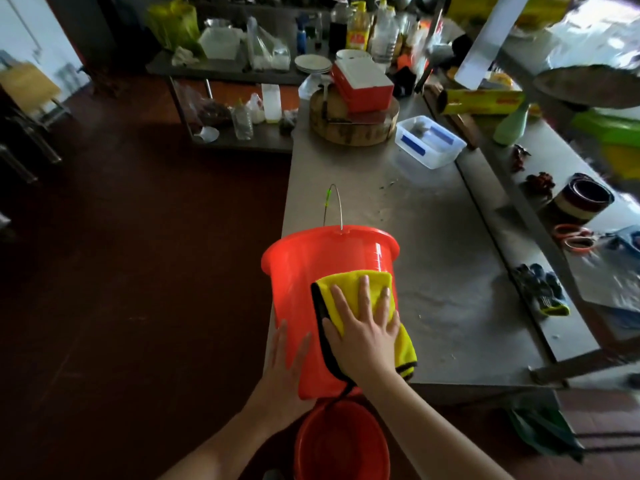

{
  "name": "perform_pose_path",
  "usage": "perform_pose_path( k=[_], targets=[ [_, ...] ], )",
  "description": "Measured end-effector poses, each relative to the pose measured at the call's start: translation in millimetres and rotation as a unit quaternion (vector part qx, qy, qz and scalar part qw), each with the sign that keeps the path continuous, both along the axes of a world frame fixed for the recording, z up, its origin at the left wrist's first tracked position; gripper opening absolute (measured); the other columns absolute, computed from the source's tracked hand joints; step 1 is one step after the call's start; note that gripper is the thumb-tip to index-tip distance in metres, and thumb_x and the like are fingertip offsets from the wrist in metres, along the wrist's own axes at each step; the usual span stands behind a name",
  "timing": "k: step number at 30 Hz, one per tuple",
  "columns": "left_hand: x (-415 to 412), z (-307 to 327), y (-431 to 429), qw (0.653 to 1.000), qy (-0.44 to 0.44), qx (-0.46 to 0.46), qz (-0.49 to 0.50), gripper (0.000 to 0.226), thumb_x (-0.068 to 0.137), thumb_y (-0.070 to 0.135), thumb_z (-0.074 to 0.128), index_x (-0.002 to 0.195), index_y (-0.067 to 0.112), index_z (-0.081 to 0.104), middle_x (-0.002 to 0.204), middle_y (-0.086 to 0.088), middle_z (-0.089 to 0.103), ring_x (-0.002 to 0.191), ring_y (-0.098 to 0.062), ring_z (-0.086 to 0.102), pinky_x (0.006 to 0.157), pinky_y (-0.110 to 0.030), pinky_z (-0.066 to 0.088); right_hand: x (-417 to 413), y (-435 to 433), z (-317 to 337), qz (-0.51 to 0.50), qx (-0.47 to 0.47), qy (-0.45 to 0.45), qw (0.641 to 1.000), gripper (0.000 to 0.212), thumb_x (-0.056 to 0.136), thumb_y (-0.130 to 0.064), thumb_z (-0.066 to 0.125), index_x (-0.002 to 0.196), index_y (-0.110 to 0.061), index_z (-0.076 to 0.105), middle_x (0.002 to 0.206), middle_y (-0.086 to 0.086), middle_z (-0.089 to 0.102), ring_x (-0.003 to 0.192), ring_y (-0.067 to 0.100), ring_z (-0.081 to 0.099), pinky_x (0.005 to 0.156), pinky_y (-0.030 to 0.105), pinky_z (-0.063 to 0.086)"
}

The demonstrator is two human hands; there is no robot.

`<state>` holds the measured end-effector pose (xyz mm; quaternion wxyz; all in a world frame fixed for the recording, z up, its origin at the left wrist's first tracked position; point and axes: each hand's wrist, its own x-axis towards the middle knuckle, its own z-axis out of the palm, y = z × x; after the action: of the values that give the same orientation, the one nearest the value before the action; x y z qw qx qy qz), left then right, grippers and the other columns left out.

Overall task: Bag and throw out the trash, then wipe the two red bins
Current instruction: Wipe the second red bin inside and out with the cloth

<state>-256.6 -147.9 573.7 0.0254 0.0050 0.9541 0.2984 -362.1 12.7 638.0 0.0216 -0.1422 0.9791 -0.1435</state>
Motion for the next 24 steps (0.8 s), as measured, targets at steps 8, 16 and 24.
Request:
perform_pose_path(
  k=[8,16,24],
  targets=[
    [6,-4,-6,0.998,-0.048,0.035,0.029,0.107,0.072,0.062,0.051,0.149,0.054,-0.023,0.153,0.006,-0.048,0.147,-0.02,-0.035,0.122,-0.049,0.024,-52,-74,27,0.053,0.069,0.013,0.996,0.063,0.098,-0.068,0.027,0.156,-0.049,0.012,0.168,-0.002,-0.02,0.145,0.044,-0.035,0.114,0.074,-0.008],
    [0,0,4,0.997,0.019,-0.076,-0.02,0.118,0.072,0.05,0.063,0.16,0.027,-0.013,0.167,-0.004,-0.018,0.153,-0.031,-0.017,0.12,-0.056,0.023,-76,-29,24,0.026,0.035,0.012,0.999,0.069,0.092,-0.076,0.028,0.154,-0.051,0.012,0.169,-0.008,-0.008,0.154,0.038,-0.015,0.118,0.069,0.01],
    [-30,14,29,0.984,0.042,-0.13,-0.11,0.118,0.072,0.037,0.08,0.157,0.049,0.0,0.167,-0.002,-0.018,0.152,-0.033,-0.022,0.117,-0.061,0.012,-103,19,22,-0.068,-0.024,-0.026,0.997,0.071,0.09,-0.076,0.035,0.153,-0.055,0.01,0.17,-0.01,0.0,0.155,0.036,0.001,0.116,0.063,0.026]
  ],
)
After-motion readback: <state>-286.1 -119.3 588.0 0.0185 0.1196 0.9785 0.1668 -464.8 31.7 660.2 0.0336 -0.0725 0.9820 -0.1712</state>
